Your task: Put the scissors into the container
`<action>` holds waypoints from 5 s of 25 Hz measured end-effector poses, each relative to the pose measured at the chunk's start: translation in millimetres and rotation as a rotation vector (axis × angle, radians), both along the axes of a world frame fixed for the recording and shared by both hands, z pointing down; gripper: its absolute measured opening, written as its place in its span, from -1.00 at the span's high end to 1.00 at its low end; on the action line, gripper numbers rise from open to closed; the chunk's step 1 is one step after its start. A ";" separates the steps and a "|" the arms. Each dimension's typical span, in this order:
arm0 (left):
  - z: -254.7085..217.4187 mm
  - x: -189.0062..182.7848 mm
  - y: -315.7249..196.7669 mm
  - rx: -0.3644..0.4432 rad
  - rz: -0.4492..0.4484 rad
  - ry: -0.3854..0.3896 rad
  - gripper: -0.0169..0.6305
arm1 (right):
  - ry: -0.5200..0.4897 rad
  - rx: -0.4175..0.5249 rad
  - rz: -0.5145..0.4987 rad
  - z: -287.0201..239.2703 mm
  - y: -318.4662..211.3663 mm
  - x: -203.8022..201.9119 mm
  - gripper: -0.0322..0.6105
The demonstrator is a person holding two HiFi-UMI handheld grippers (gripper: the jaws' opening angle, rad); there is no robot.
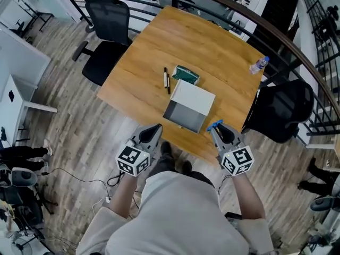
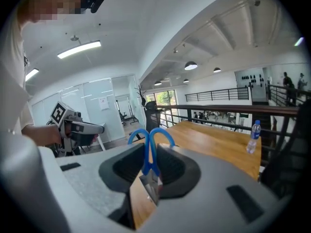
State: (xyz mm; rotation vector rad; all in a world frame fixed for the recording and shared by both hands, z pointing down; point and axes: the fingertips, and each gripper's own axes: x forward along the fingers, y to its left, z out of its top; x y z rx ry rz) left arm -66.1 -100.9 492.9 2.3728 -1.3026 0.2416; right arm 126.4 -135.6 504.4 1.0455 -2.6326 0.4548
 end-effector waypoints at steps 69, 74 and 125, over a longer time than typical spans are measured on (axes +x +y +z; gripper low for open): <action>207.5 -100.7 -20.4 -0.368 -0.244 0.050 0.97 | 0.569 -0.565 -0.316 384.2 -83.4 -160.5 0.59; 199.1 -106.9 -16.0 -0.352 -0.234 0.049 0.97 | 0.562 -0.563 -0.306 372.8 -79.2 -163.3 0.57; -71.5 22.7 -77.2 0.127 0.255 0.027 0.97 | 0.045 0.053 0.389 -67.9 -49.4 32.3 0.80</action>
